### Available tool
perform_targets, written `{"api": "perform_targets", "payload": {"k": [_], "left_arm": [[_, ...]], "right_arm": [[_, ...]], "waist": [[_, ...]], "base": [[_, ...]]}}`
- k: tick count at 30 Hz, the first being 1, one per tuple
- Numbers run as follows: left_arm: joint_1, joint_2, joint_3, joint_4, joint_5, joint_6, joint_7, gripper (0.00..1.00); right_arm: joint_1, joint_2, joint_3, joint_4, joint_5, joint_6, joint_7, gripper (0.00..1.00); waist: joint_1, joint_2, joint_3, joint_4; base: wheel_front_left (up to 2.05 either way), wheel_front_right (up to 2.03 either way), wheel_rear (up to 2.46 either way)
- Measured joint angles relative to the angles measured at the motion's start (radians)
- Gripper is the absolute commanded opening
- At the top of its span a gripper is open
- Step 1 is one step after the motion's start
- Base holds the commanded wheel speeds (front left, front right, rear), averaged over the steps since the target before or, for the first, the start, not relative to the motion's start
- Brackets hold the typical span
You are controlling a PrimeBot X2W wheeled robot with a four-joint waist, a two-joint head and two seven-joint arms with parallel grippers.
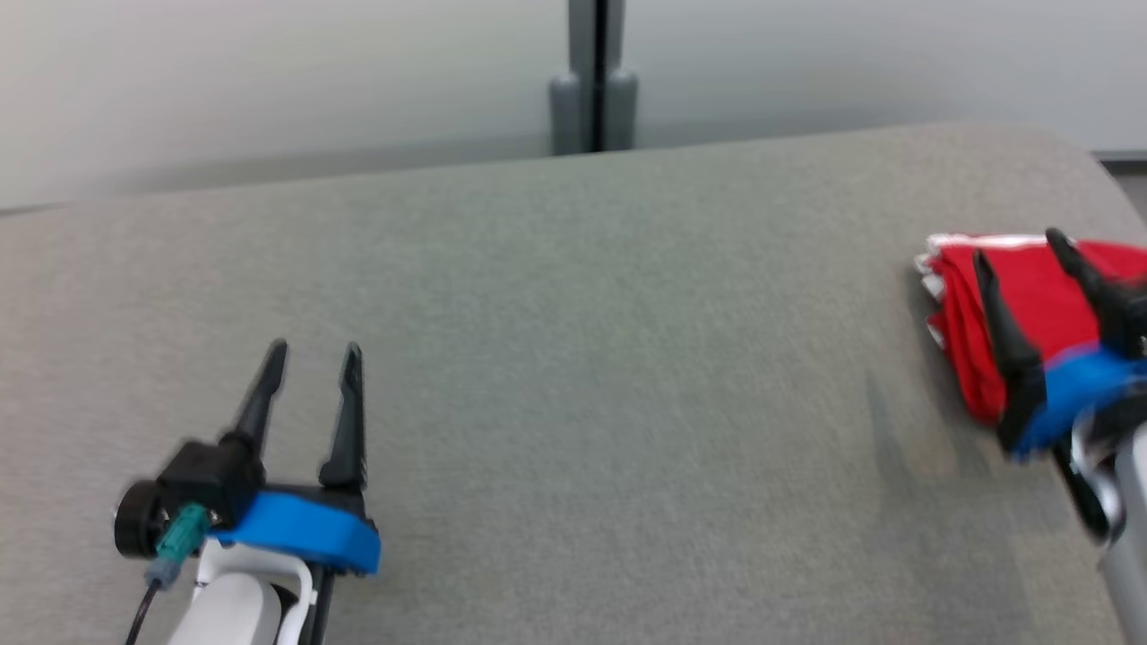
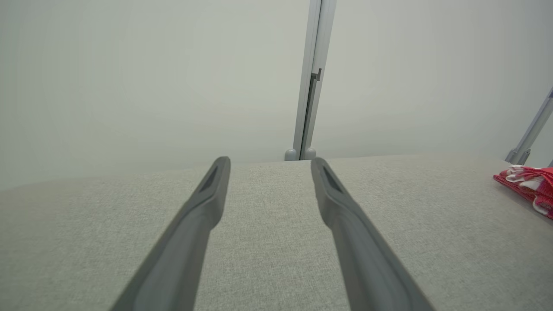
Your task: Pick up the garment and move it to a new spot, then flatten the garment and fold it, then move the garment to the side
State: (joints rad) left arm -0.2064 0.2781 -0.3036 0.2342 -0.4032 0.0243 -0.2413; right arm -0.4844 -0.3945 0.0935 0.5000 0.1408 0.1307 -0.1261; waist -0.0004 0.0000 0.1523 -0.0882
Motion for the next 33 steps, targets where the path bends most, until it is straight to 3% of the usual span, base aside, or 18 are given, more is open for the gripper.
{"api": "perform_targets", "payload": {"k": [8,18,33], "left_arm": [[0.069,-0.039,0.007,0.064,-0.011,-0.003,-0.017,1.00],[0.143,-0.056,0.054,0.091,-0.010,-0.016,-0.020,1.00],[0.159,-0.073,0.077,0.114,0.008,-0.051,-0.020,1.00]], "right_arm": [[0.333,0.149,-0.092,-0.248,0.026,0.000,0.012,1.00],[0.511,0.294,-0.183,-0.417,0.001,0.000,0.034,1.00],[0.533,0.329,-0.198,-0.449,-0.008,0.000,0.047,1.00]], "waist": [[0.0001,0.0000,-0.095,0.082],[0.0003,0.0000,-0.158,0.108],[0.0004,0.0000,-0.162,0.085]], "base": [[0.00,0.00,0.00],[0.00,0.00,0.00],[0.00,0.00,0.00]]}}
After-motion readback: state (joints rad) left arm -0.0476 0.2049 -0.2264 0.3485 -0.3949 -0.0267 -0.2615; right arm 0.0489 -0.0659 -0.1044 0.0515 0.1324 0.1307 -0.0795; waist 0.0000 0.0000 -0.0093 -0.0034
